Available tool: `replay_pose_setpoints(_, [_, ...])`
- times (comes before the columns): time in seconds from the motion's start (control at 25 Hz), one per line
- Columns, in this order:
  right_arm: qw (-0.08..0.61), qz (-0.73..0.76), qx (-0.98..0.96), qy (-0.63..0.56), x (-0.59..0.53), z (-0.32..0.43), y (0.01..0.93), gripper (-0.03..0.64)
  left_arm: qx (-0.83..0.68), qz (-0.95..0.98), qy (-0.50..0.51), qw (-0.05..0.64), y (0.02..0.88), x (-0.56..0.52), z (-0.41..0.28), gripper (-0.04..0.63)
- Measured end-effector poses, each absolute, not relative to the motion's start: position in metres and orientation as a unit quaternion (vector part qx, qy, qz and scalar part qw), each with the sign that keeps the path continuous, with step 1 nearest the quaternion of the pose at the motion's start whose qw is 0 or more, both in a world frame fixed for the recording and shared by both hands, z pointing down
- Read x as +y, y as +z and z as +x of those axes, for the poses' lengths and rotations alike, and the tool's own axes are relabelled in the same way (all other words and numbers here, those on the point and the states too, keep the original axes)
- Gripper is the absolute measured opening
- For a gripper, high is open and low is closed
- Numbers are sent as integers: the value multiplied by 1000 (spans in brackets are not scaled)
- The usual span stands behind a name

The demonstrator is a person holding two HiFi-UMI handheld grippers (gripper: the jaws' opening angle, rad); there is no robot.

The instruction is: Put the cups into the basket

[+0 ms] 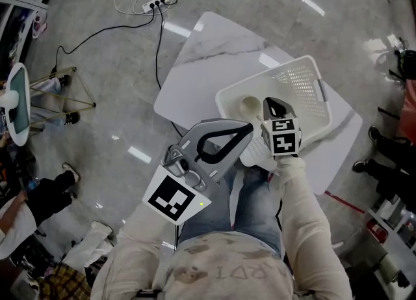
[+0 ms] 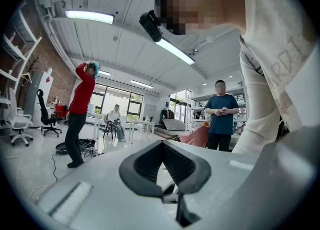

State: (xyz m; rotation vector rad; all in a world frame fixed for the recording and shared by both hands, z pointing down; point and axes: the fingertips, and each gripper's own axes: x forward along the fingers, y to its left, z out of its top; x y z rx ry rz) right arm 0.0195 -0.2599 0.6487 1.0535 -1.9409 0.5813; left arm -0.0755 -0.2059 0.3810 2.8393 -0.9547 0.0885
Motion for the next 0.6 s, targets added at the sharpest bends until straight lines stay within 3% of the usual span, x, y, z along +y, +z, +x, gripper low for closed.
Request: replay_pose_setpoints(0.6, [141,458,-859,180,-122,42,399,25,-333,942,-28,26,275,-99,-23,0])
